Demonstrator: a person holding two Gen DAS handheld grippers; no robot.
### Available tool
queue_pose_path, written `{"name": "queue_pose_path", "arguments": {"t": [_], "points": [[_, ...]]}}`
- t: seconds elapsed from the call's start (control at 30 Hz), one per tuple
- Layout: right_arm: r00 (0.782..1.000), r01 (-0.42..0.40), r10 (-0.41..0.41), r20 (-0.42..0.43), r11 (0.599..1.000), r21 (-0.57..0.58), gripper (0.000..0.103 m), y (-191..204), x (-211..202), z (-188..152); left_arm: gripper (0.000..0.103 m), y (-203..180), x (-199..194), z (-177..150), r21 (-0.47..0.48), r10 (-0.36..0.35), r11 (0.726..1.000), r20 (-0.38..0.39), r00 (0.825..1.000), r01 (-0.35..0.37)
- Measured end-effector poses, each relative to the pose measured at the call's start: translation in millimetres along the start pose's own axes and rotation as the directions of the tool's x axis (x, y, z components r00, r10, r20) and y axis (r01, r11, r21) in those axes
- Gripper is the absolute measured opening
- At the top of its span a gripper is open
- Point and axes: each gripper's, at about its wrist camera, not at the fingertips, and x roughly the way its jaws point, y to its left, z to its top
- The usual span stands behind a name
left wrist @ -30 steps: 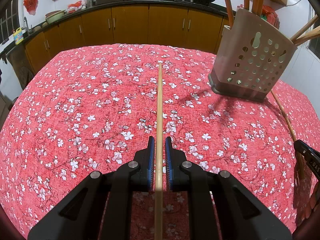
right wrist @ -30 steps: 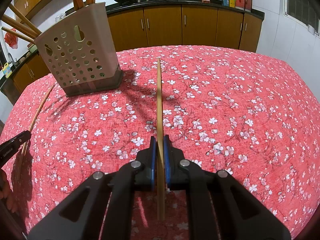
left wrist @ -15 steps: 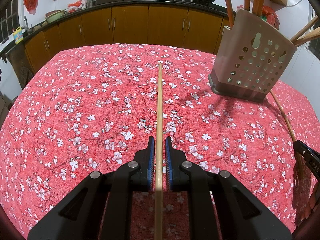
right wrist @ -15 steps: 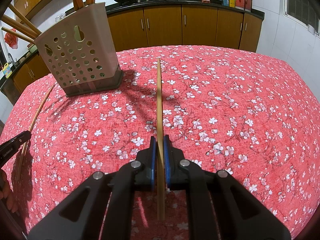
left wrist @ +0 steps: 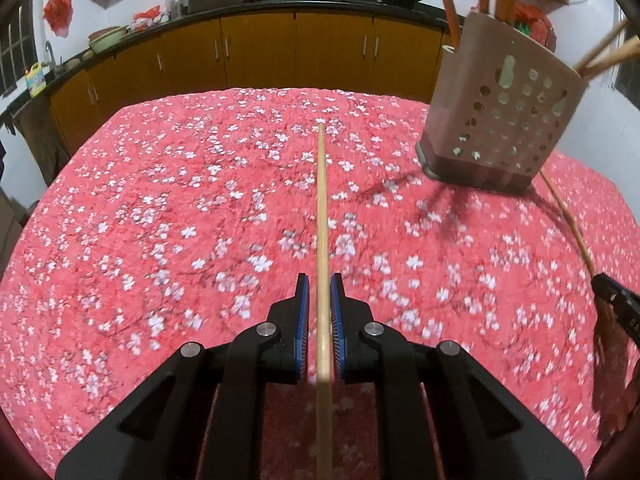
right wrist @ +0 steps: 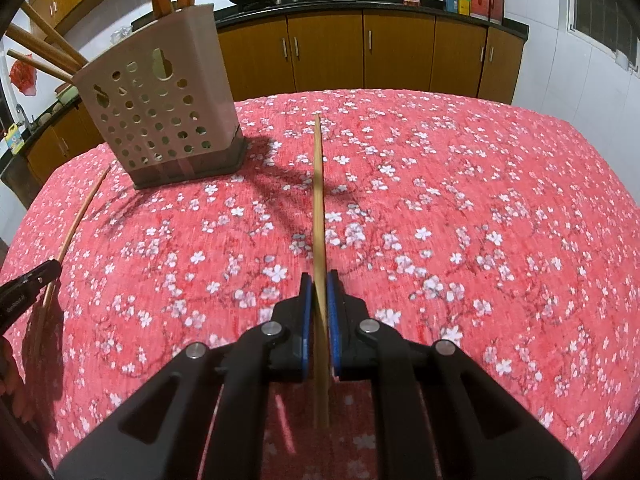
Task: Organize utensils
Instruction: 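Hold the grasped chopsticks against the tablecloth with both tools, then lift both held chopsticks upright and carry them over the beige holder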
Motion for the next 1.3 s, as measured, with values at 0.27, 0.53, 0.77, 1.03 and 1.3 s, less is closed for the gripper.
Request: {"name": "queue_pose_path", "arguments": {"t": [0.27, 0.53, 0.77, 1.03, 1.3], "points": [[1.000, -0.009, 0.009, 0.001, 1.000, 0.008, 0.010, -2, -4, -2, 0.012, 0, -12, -11, 0.003, 0.000, 1.000, -0.001, 1.000, 0.000], [1.000, -0.015, 0.015, 0.001, 1.000, 0.016, 0.009, -6, -7, -3, 0.008, 2, -14, -13, 0.008, 0.003, 1.000, -0.002, 1.000, -0.003], [1.000, -0.019, 0.019, 0.015, 1.000, 0.004, 0.008, -8, -17, -7, 0.008, 11, -19, -15, 0.050, 0.006, 0.999, -0.011, 1.000, -0.006], [0.996, -0.025, 0.024, 0.087, 1.000, 0.009, 0.008, -18, -51, 0, 0.008, 24, -41, -9, 0.035, -0.019, 0.999, 0.023, 1.000, 0.019], [0.983, -0.032, 0.028, 0.183, 0.999, 0.016, 0.008, -21, -85, 16, 0.008, 28, -76, 8, 0.026, -0.063, 0.998, 0.102, 0.993, 0.061]]}}
